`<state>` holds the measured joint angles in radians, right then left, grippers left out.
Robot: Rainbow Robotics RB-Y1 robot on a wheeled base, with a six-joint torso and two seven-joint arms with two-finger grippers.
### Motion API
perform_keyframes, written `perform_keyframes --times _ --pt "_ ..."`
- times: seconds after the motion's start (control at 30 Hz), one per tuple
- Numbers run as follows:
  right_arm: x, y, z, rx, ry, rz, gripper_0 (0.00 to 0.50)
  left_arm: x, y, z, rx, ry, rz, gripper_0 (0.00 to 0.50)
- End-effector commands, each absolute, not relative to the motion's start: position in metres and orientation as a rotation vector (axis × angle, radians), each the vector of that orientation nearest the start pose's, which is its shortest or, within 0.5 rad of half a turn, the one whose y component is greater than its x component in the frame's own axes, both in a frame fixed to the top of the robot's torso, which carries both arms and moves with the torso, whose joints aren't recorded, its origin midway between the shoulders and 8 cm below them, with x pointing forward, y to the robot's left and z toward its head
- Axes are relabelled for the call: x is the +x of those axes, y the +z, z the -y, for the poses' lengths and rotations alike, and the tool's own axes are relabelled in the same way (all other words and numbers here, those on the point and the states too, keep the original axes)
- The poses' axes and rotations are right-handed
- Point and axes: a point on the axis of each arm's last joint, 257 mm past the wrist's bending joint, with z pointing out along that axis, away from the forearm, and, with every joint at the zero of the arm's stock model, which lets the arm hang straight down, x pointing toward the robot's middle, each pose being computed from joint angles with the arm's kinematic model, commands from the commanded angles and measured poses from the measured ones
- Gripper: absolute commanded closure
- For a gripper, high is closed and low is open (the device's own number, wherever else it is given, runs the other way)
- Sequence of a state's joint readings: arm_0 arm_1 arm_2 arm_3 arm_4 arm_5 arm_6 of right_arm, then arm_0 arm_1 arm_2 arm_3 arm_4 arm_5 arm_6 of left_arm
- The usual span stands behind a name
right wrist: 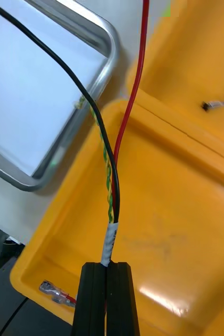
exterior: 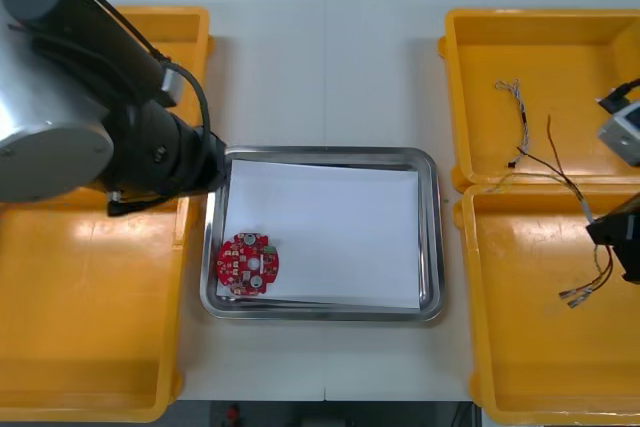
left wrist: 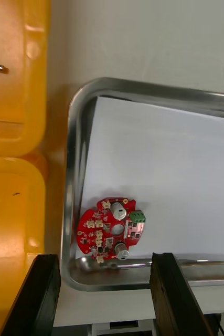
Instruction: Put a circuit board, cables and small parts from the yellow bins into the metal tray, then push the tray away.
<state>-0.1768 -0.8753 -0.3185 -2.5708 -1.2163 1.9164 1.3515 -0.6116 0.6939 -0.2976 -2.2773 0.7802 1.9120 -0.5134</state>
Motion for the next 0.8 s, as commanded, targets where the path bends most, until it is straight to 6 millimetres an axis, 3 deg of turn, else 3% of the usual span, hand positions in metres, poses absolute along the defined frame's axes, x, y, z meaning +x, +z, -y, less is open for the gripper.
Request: perform_keyframes --times 0.03,0.23,0.4,0.53,0.8 --pt "0.321 -0.093 0.229 -0.968 0.008 -2.376 0.500 0.435 -0.095 -0.210 -0.056 -0.101 -2.533 0.000" --pt "0.328 -0.088 0.193 -1.152 0.000 -2.297 0.500 0.455 -0.083 -0.259 -0.110 -0.035 -2.533 0.000" --pt "0.330 -0.093 0.158 -1.273 0.029 -2.232 0.500 0.478 -0.078 -0.288 -0.128 -0.006 -2.508 0.000" --pt "0.337 -0.095 0.141 -1.401 -0.011 -2.146 0.500 0.497 -0.071 -0.305 -0.119 0.021 -2.473 0.000" --pt "0.355 -0.124 0.122 -1.649 -0.167 -1.992 0.500 0.542 -0.054 -0.329 -0.099 0.000 -2.403 0.000"
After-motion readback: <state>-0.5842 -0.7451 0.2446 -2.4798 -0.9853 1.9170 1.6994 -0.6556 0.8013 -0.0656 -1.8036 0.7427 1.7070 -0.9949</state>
